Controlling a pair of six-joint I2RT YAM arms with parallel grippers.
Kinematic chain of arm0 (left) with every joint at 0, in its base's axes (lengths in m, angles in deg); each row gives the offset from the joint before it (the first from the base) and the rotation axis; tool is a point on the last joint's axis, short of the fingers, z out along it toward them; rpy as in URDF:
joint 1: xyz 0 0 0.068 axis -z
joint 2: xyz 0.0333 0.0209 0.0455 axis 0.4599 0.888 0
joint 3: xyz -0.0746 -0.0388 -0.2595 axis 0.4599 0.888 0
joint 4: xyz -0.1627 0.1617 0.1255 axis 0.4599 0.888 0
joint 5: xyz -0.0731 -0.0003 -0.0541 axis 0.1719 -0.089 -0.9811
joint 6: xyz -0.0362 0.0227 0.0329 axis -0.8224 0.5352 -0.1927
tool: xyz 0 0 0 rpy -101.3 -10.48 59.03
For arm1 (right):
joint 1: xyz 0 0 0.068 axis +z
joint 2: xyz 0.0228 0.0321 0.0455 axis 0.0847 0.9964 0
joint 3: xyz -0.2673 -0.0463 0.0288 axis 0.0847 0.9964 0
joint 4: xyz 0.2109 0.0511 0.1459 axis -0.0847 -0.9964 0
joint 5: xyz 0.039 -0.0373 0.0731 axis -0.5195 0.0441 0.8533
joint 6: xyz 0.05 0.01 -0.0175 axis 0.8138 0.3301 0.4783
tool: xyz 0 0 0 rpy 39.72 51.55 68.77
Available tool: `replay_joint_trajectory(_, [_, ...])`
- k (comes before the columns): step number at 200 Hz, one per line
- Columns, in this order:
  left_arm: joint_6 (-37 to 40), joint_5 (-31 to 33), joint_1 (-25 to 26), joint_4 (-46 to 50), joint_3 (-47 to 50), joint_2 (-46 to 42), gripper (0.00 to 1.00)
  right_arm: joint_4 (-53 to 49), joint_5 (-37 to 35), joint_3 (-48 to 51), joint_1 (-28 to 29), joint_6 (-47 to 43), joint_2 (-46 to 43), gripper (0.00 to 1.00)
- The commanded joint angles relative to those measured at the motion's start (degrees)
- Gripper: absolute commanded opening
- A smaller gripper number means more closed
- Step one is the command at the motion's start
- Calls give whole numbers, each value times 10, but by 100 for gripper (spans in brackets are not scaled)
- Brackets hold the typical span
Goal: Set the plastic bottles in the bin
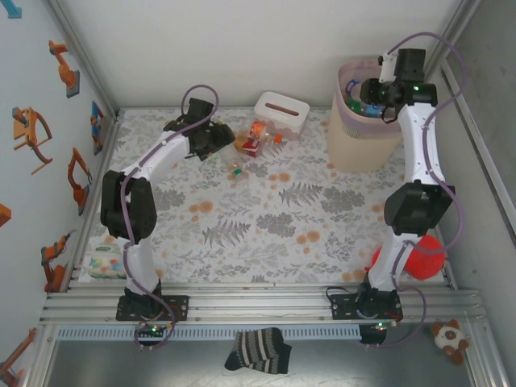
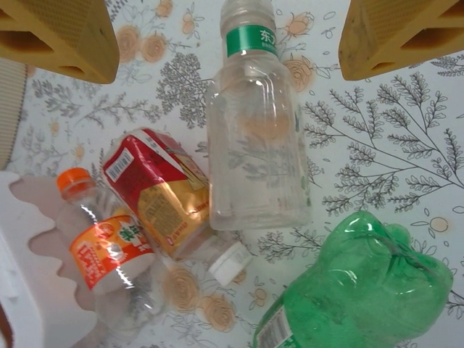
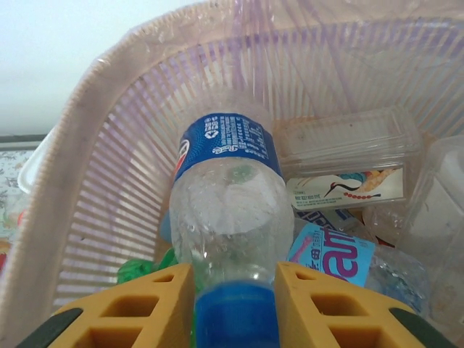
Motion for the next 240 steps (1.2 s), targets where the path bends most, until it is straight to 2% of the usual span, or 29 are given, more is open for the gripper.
replay_joint_trajectory(1, [-19, 32, -4, 34, -37, 22, 81, -8, 8, 3, 0, 6, -60, 34])
replay_joint_trajectory(57, [-59, 126, -3, 85, -100, 80, 86, 3, 14, 61, 6, 14, -146, 35])
replay_joint_trajectory(95, [-46, 69, 5, 93, -159, 139, 86, 14, 23, 97, 10, 22, -192, 35])
replay_joint_trajectory(175, [-30, 56, 20, 126, -205, 215, 84, 16, 26, 128, 10, 27, -231, 35])
replay_joint_trajectory(202, [-29, 54, 22, 131, -206, 229, 80, 18, 34, 138, 11, 34, -235, 35])
replay_joint_trajectory(240, [-24, 57, 25, 130, -194, 221, 66, 22, 55, 153, 22, 49, -239, 35])
